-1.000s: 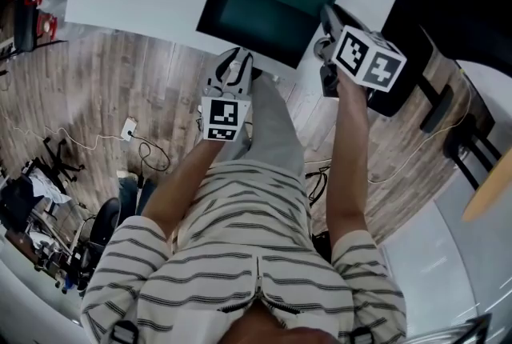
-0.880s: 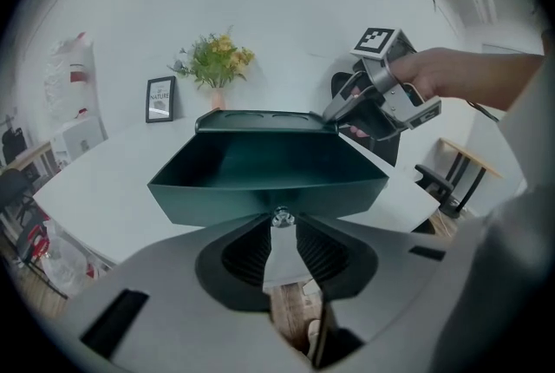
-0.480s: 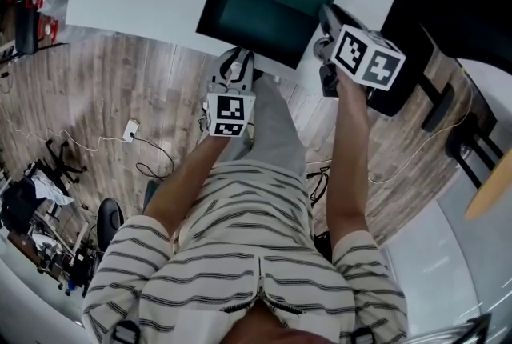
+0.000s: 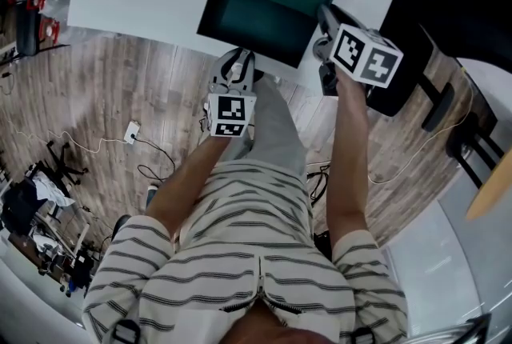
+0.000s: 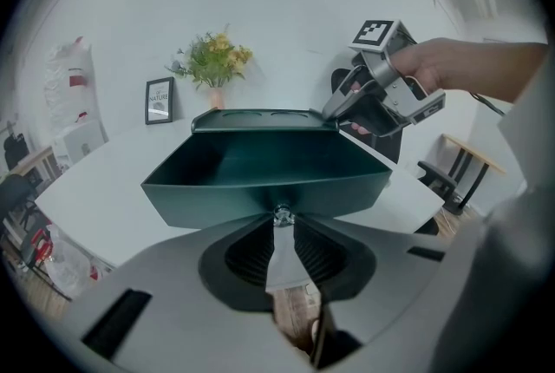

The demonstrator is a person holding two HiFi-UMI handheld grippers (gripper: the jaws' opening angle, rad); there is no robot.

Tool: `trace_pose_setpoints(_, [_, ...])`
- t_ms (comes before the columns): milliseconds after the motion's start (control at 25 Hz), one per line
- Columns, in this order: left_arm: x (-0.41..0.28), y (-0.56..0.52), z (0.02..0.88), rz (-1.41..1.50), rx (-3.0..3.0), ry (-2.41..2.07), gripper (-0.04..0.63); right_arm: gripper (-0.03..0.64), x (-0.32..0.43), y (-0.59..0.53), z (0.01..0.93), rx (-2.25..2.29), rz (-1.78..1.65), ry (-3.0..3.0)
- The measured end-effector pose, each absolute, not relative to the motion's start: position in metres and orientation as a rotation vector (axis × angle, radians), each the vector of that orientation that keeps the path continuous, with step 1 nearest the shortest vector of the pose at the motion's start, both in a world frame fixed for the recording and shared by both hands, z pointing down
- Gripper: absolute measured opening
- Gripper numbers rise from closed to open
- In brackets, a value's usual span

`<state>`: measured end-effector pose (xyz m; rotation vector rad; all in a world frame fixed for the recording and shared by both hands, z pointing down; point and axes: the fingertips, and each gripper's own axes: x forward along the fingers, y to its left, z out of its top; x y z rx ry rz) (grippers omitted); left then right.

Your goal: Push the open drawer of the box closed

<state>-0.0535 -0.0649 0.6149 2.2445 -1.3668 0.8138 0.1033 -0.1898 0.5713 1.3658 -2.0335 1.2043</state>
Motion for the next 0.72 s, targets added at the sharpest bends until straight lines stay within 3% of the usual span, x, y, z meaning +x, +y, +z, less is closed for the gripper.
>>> trace_pose_setpoints(720, [-0.0485,-0.07,0.6073,0.803,2.28,-1.355,0.072,0.083,0.1041,-0.1888,0.5701,1.361,1.211,-2.026])
